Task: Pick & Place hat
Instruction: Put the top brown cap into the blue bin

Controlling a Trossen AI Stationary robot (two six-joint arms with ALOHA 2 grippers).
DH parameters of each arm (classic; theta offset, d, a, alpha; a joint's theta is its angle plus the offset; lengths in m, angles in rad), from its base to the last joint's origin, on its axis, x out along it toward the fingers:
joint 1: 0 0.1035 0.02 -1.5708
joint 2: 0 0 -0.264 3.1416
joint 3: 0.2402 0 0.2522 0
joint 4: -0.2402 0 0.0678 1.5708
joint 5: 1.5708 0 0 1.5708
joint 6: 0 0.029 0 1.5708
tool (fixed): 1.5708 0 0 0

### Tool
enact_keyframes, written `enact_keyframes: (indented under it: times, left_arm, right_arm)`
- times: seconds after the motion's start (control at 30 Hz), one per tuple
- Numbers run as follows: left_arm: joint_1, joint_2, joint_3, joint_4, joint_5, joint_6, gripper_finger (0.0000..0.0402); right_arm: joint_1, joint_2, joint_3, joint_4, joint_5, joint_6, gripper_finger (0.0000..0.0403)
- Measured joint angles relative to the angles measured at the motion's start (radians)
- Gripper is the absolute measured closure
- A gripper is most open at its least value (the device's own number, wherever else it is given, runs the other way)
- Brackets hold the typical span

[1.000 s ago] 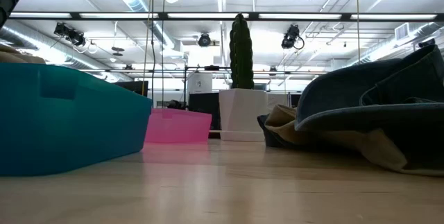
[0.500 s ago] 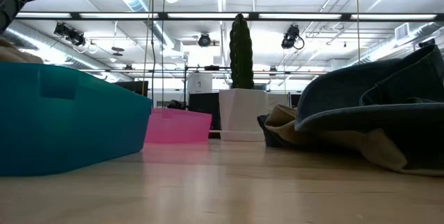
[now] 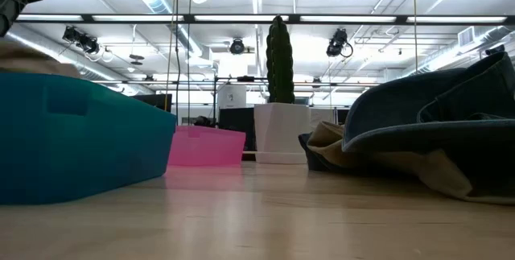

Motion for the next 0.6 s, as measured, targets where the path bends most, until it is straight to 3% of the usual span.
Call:
enact_keyframes:
  times: [0.2, 0.37, 0.6]
  left_arm:
    - [0.059, 0.001, 0.027, -0.066, 0.091, 0.052, 0.0126]
    - [0.125, 0.001, 0.027, -0.085, 0.050, 0.079, 0.0126]
    - [0.327, 0.004, 0.027, -0.213, 0.046, 0.133, 0.0126]
  right_arm:
    - [0.000, 0.000, 0.000, 0.000, -0.003, 0.000, 0.0376]
    - [0.000, 0.000, 0.000, -0.014, -0.024, 0.000, 0.0376]
    - [-0.017, 0.000, 0.000, -0.024, -0.024, 0.009, 0.0376]
